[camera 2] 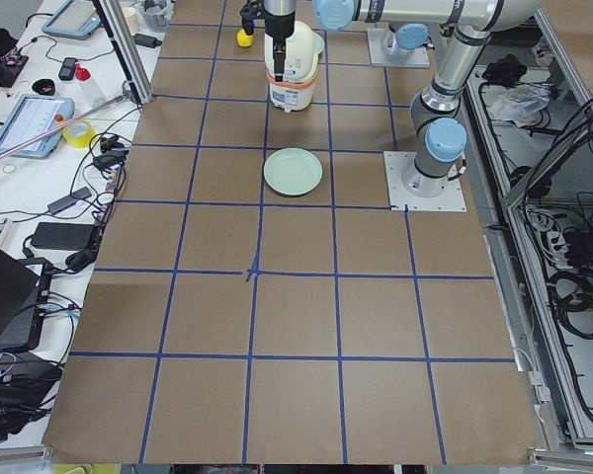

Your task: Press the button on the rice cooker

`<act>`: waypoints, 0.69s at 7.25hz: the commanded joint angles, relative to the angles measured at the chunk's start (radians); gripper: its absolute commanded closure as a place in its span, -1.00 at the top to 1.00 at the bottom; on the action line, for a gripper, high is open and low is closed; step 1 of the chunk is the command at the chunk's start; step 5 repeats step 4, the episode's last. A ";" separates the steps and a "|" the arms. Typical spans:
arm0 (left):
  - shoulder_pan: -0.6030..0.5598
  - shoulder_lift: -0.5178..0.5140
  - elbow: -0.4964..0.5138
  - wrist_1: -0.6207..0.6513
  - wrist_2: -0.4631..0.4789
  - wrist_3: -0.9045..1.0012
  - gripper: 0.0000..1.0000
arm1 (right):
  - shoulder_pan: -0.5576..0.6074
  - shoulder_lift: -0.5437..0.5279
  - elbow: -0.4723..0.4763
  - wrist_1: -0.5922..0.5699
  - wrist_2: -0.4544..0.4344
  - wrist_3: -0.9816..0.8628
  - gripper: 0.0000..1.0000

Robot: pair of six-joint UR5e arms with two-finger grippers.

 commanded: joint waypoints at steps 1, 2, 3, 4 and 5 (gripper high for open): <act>0.000 0.000 0.000 0.000 0.000 0.000 1.00 | 0.001 0.000 0.002 0.000 -0.005 -0.001 1.00; 0.000 0.000 0.000 0.000 0.000 0.000 1.00 | 0.001 0.000 0.000 -0.002 0.004 -0.001 1.00; 0.000 0.000 0.000 0.000 0.000 0.000 1.00 | 0.001 0.000 0.000 -0.002 -0.005 0.000 1.00; 0.000 0.000 0.000 0.000 0.000 0.000 1.00 | 0.001 0.000 0.002 -0.002 -0.008 0.000 1.00; 0.000 0.000 0.000 0.000 0.000 0.000 1.00 | 0.001 0.000 0.002 -0.002 -0.008 0.000 1.00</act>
